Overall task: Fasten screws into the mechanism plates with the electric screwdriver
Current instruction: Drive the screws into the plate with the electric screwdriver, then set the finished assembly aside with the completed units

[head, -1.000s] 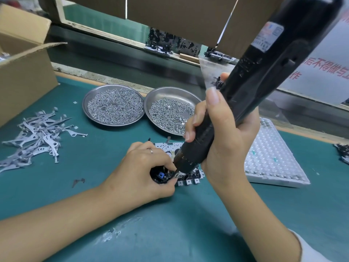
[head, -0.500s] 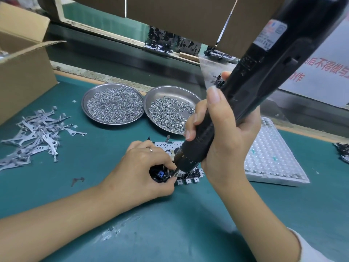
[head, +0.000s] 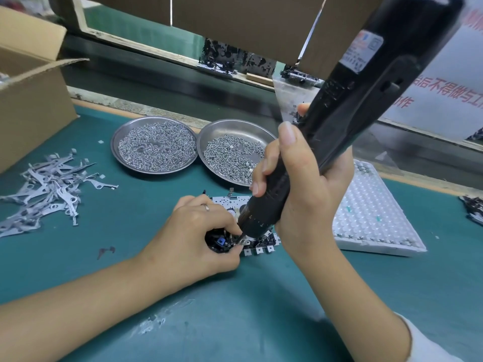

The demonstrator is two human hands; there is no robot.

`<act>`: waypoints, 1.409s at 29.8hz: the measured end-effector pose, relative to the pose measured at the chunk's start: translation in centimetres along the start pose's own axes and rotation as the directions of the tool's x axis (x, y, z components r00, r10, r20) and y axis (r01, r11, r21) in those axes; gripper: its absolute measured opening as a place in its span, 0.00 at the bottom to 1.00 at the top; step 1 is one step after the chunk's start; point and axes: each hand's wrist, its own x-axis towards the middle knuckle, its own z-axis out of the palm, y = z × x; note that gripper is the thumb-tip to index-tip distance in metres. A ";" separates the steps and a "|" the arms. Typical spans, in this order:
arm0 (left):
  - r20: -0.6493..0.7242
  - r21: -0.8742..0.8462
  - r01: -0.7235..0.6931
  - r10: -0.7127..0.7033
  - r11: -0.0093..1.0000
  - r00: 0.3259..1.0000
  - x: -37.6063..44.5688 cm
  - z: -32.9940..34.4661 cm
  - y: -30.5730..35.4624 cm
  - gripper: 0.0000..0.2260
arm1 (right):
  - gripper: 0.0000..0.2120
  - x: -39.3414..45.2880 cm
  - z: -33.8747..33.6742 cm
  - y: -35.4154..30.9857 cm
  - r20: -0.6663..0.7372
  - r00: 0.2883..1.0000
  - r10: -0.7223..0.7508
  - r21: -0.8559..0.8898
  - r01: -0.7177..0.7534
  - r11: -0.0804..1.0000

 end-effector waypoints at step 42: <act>-0.311 -0.341 0.237 -0.347 0.910 0.885 1.2 -1.3 -1.2 0.07 | 0.21 -6.0 -4.1 4.1 0.579 0.778 0.244 -0.809 0.509 0.293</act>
